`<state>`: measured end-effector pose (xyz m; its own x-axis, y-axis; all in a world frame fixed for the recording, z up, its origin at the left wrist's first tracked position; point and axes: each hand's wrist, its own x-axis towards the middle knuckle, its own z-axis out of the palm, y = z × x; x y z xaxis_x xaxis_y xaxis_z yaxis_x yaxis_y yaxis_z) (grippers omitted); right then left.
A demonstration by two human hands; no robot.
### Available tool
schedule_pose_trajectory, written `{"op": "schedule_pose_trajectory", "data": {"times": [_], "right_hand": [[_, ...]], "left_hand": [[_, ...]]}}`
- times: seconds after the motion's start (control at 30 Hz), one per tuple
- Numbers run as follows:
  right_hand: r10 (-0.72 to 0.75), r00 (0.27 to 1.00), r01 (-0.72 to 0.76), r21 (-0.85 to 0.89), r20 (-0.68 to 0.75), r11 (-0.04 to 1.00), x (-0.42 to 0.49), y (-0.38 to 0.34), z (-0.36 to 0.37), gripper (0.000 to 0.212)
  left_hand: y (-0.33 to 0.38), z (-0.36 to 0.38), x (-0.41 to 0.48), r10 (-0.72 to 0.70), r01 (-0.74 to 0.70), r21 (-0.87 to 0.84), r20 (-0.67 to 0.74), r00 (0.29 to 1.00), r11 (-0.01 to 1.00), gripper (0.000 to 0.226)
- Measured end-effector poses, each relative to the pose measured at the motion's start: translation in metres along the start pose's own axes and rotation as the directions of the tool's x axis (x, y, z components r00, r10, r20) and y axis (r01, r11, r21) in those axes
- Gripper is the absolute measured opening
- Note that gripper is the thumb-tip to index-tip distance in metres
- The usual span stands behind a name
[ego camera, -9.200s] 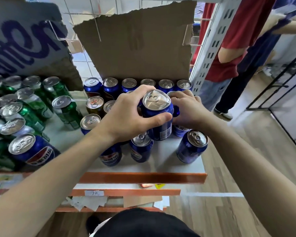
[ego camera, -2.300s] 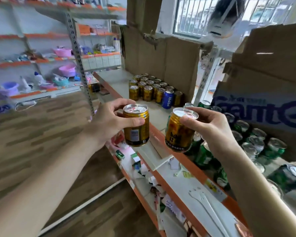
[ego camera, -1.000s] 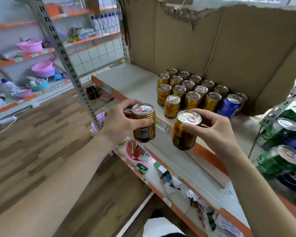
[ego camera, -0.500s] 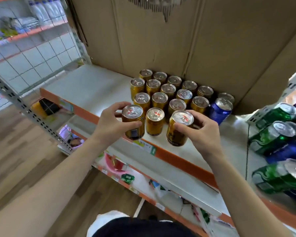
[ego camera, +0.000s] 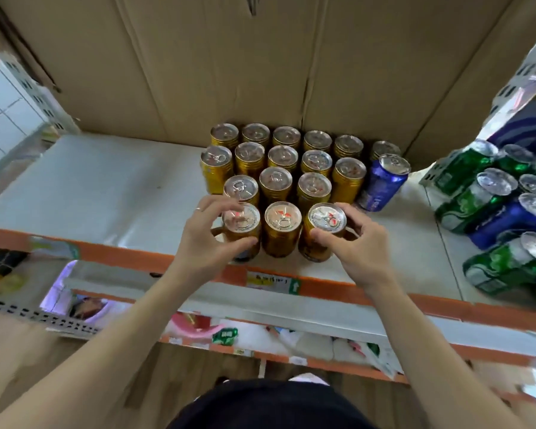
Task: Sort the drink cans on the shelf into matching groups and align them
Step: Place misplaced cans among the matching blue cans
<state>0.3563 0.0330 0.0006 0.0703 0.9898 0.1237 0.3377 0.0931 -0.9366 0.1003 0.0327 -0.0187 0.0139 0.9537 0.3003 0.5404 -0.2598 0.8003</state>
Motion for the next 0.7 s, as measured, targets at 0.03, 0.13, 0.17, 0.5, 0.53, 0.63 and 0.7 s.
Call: {"op": "schedule_pose_trajectory", "data": {"times": [0.03,0.13,0.17,0.5,0.53,0.63,0.7], "right_hand": [[-0.008,1.000,0.008,-0.014,-0.015,1.000,-0.002,-0.002,0.005,0.047],[-0.002,0.998,0.003,0.004,-0.069,1.000,-0.009,0.003,0.016,0.044],[0.007,0.996,-0.004,0.028,-0.087,1.000,-0.012,0.005,0.019,0.046],[0.135,0.986,-0.141,-0.051,-0.099,0.989,-0.031,0.014,0.021,0.077],[0.142,0.985,-0.150,-0.066,-0.102,0.987,-0.032,0.015,0.021,0.073],[0.166,0.978,-0.177,-0.081,-0.129,0.981,-0.032,0.013,0.024,0.066],[0.156,0.976,-0.170,-0.089,-0.152,0.981,-0.029,0.011,0.026,0.063]], "left_hand": [[-0.003,0.001,-0.002,0.028,-0.028,-0.002,0.009,1.000,1.000,0.053],[-0.007,0.004,-0.008,0.005,-0.004,-0.045,0.022,1.000,0.999,0.066],[-0.008,0.005,-0.008,-0.013,0.014,-0.055,0.024,1.000,0.998,0.073],[-0.030,0.007,-0.010,-0.066,0.066,0.002,0.144,0.987,0.998,0.093],[-0.028,0.007,-0.010,-0.074,0.073,0.013,0.145,0.987,0.997,0.092],[-0.027,0.009,-0.012,-0.103,0.103,0.006,0.137,0.985,0.995,0.094],[-0.026,0.010,-0.012,-0.115,0.118,-0.016,0.137,0.984,0.993,0.095]]}}
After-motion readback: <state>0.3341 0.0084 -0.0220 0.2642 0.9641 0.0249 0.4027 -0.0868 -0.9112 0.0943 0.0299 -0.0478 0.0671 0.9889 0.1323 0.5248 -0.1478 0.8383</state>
